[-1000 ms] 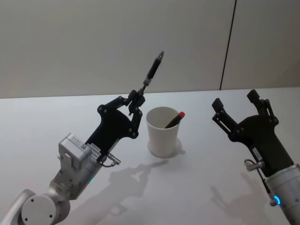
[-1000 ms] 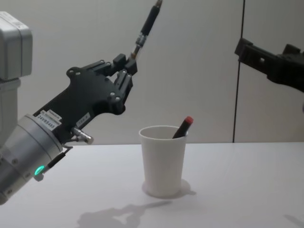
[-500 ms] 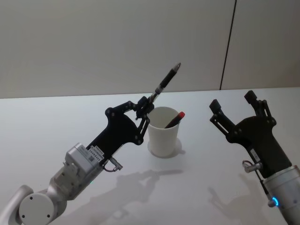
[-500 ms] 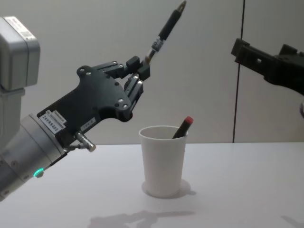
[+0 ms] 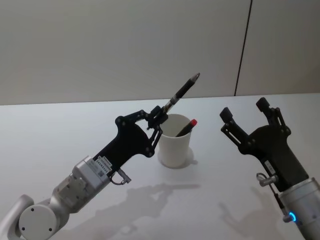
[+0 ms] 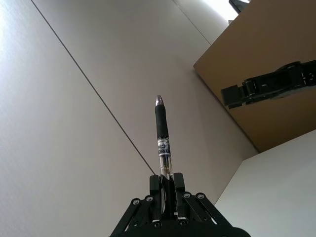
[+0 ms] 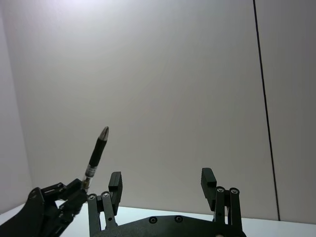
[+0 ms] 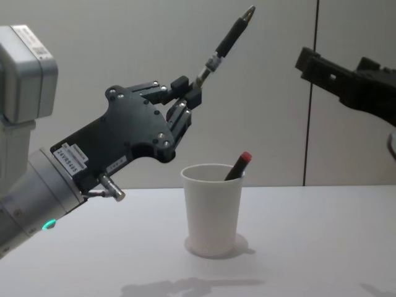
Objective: Place the pen into the pen holder.
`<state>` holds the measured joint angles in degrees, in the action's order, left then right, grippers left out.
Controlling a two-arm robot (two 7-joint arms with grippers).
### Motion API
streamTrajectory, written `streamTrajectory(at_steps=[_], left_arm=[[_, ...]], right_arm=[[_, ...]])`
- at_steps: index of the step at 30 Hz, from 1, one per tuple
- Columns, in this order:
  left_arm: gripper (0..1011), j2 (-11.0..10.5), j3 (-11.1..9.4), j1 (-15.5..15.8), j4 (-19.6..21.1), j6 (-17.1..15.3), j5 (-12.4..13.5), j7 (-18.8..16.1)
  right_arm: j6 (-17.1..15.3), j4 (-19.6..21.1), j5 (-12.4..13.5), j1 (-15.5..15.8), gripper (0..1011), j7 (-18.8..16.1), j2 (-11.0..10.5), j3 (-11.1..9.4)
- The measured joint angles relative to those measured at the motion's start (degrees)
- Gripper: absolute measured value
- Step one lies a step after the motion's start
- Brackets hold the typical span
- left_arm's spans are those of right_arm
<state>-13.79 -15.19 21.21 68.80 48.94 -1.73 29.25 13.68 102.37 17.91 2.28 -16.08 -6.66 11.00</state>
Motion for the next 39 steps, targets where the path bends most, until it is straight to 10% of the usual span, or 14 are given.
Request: streamTrajectory(at_steps=[39], left_arm=[[175,-0.1,0.1,0.1,0.1,0.3,0.9,0.4]], right_arm=[[-4.6,-9.0,16.4,-7.5,1001,-13.9,4.3,2.2]])
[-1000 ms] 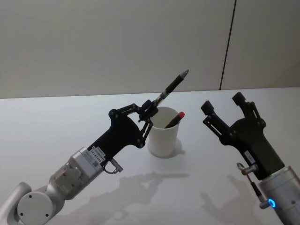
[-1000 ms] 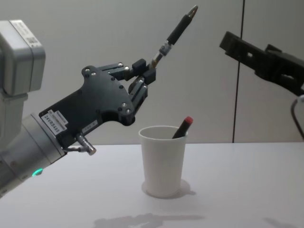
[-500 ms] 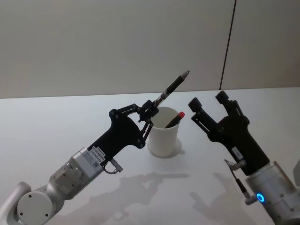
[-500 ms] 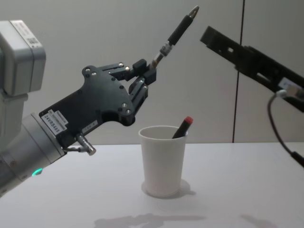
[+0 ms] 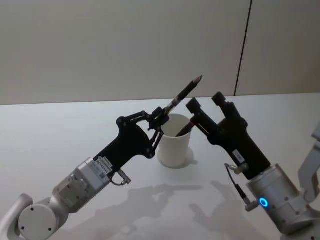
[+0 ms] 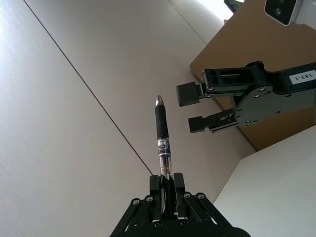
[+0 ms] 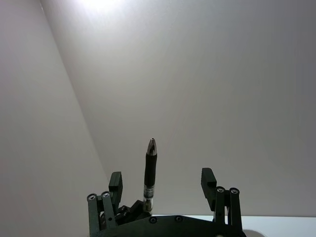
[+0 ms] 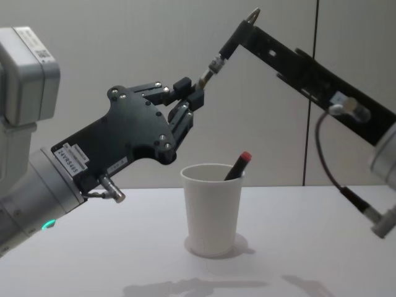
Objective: Place the pen into the pen holder.
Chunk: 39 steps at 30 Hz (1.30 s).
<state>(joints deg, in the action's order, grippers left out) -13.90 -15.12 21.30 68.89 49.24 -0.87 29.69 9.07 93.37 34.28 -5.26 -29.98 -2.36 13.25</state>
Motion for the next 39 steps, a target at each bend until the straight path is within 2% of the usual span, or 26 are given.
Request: streamTrajectory(at_steps=[6,18,26,29,30,33,36,38,39], left_arm=[[175,0.0,0.0,0.0,0.0,0.0,0.0,0.0],[174,0.0,0.0,0.0,0.0,0.0,0.0,0.0],[175,0.0,0.0,0.0,0.0,0.0,0.0,0.0],[175,0.0,0.0,0.0,0.0,0.0,0.0,0.0],[174,0.0,0.0,0.0,0.0,0.0,0.0,0.0],[174,0.0,0.0,0.0,0.0,0.0,0.0,0.0],[175,0.0,0.0,0.0,0.0,0.0,0.0,0.0],[174,0.0,0.0,0.0,0.0,0.0,0.0,0.0],[174,0.0,0.0,0.0,0.0,0.0,0.0,0.0]], right_arm=[[-0.7,-1.9,1.7,-1.8,1001,-1.8,1.2,0.7],[-1.3,-4.6,3.1,-4.2,996,-3.0,2.5,1.4],[-1.4,-6.2,3.4,-5.4,822,-3.2,3.1,1.7],[-1.2,-6.7,3.5,-5.8,711,-3.1,3.2,1.8],[-1.1,-6.9,3.5,-6.1,711,-3.1,3.3,1.8],[-1.0,-7.4,3.5,-6.4,590,-3.0,3.4,1.9],[-0.9,-7.6,3.5,-6.6,533,-2.9,3.5,2.0],[-0.8,-7.7,3.5,-6.8,425,-2.8,3.5,2.0],[-0.7,-7.8,3.5,-6.8,425,-2.8,3.6,2.1]])
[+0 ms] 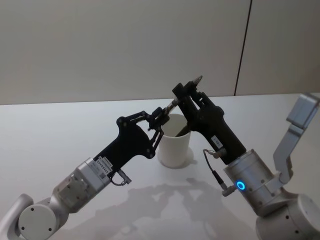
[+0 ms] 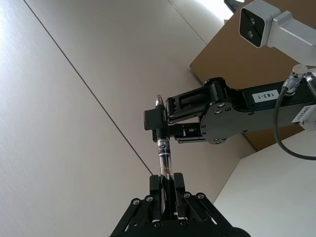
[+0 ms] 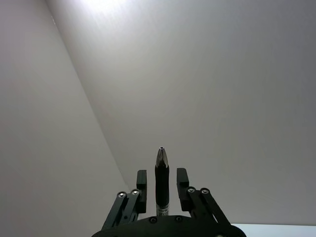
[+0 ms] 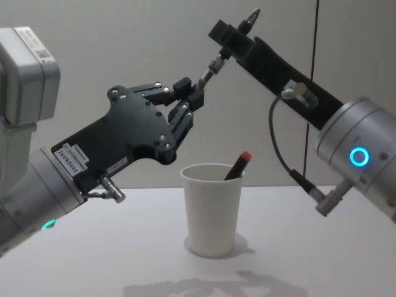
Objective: Place the pen into the pen holder.
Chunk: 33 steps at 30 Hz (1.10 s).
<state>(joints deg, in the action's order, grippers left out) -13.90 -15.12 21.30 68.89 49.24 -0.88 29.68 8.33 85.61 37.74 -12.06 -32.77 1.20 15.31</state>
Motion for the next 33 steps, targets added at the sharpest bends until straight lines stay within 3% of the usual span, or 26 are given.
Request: streamTrajectory(at_steps=[3,9,33], left_arm=[[175,0.0,0.0,0.0,0.0,0.0,0.0,0.0],[174,0.0,0.0,0.0,0.0,0.0,0.0,0.0],[174,0.0,0.0,0.0,0.0,0.1,-0.1,0.0]], right_arm=[[0.1,-0.1,0.0,-0.2,280,0.2,0.1,0.1],[0.2,-0.2,0.0,-0.3,120,0.4,0.1,0.3],[1.0,0.6,-0.1,0.0,118,1.5,-0.3,0.9]])
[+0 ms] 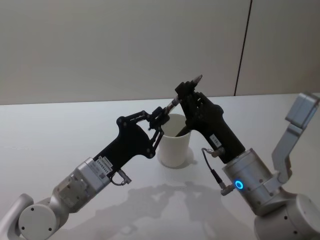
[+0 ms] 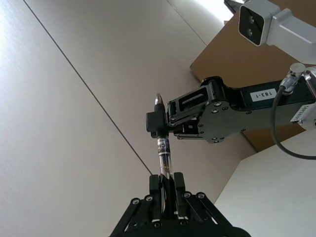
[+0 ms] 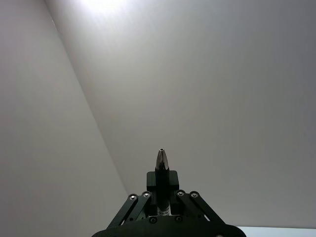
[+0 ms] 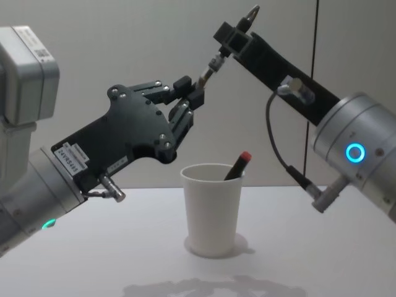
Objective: Place the pen into the pen holder.
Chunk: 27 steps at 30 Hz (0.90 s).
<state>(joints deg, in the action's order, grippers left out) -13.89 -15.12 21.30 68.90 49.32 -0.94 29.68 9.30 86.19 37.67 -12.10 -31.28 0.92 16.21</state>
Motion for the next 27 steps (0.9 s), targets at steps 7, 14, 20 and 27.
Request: streamTrajectory(at_steps=[7,14,20,27], left_arm=[[338,0.0,0.0,0.0,0.0,-0.1,0.1,0.0],[547,0.0,0.0,0.0,0.0,-0.1,0.1,0.0],[746,0.0,0.0,0.0,0.0,-0.1,0.1,0.0],[945,0.0,0.0,0.0,0.0,-0.1,0.1,0.0]], right_arm=[[0.5,0.1,0.1,0.0,118,0.1,-0.1,0.1],[0.7,0.1,0.2,0.0,118,0.1,-0.2,0.2],[0.8,0.2,0.3,0.0,118,0.1,-0.3,0.3],[0.9,0.4,0.4,-0.1,117,0.1,-0.4,0.4]])
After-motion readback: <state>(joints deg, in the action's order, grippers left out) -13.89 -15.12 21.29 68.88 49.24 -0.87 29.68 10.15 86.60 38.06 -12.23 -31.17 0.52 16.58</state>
